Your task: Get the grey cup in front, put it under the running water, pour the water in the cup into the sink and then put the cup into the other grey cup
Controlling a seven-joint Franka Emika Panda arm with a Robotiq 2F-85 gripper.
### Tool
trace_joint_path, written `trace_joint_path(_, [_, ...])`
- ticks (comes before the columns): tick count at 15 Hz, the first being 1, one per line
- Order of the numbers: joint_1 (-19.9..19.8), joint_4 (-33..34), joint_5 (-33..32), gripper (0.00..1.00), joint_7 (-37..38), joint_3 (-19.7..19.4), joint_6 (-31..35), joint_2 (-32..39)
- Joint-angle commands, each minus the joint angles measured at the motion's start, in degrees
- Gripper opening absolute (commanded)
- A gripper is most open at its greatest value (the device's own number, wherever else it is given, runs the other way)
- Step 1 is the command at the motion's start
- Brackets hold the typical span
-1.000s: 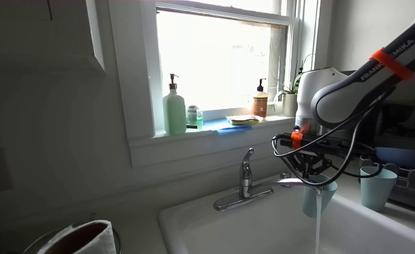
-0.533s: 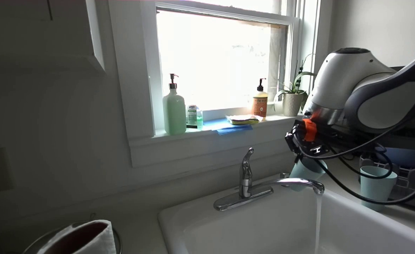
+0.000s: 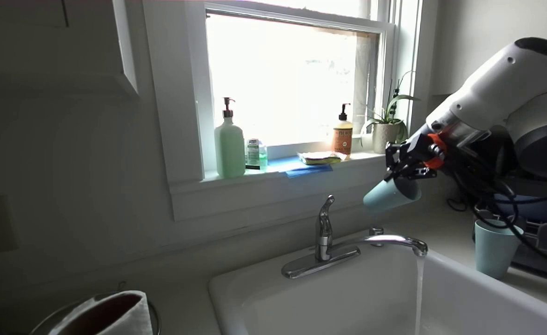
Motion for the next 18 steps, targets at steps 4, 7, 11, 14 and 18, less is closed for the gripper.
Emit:
trace_joint_path(4, [-11.83,2.20,-21.77,0.01,18.79,6.32,6.02,-7.75])
trace_joint_path(7, [-15.42,2.54,-27.19,0.01,26.26,10.40,6.33,-10.59])
trace_joint_path(11, [-18.69,3.67,-35.37,0.01,37.74,15.44,7.08,-13.69])
trace_joint_path(14, [-18.38,5.47,-42.77,0.01,47.24,17.10,6.91,-15.76])
trace_joint_path(18, [-11.18,8.61,-56.43,0.01,61.87,14.00,3.24,-17.31])
